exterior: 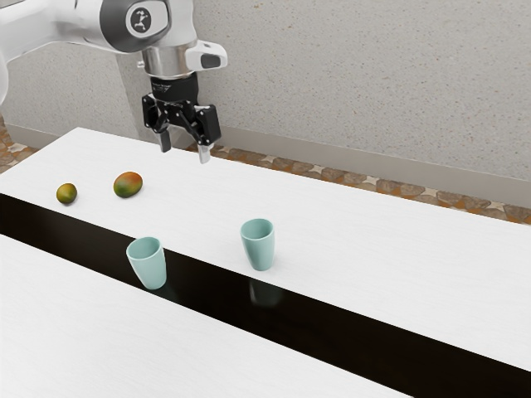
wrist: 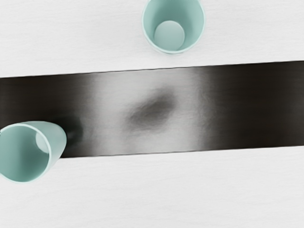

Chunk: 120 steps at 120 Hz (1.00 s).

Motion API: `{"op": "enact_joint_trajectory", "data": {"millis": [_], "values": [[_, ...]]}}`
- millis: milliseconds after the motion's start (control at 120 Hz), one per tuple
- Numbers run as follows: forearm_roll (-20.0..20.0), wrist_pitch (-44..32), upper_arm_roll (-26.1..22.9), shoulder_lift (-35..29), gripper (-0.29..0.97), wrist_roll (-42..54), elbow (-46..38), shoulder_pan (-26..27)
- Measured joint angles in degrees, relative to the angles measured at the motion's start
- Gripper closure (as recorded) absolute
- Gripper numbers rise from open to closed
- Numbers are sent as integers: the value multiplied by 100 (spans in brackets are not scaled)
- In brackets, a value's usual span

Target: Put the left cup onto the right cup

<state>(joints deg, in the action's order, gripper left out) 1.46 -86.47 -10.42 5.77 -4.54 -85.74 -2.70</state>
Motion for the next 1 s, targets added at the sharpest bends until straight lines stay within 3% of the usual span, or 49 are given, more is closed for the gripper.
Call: {"op": "enact_joint_trajectory", "data": {"millis": [333, 508, 1000], "values": [[14, -344, 81, 115, 0, -12, -151, -78], [-31, -745, 295, 58, 1, -35, -808, -98], [-312, -2211, 505, 32, 22, -80, -2584, -677]]}}
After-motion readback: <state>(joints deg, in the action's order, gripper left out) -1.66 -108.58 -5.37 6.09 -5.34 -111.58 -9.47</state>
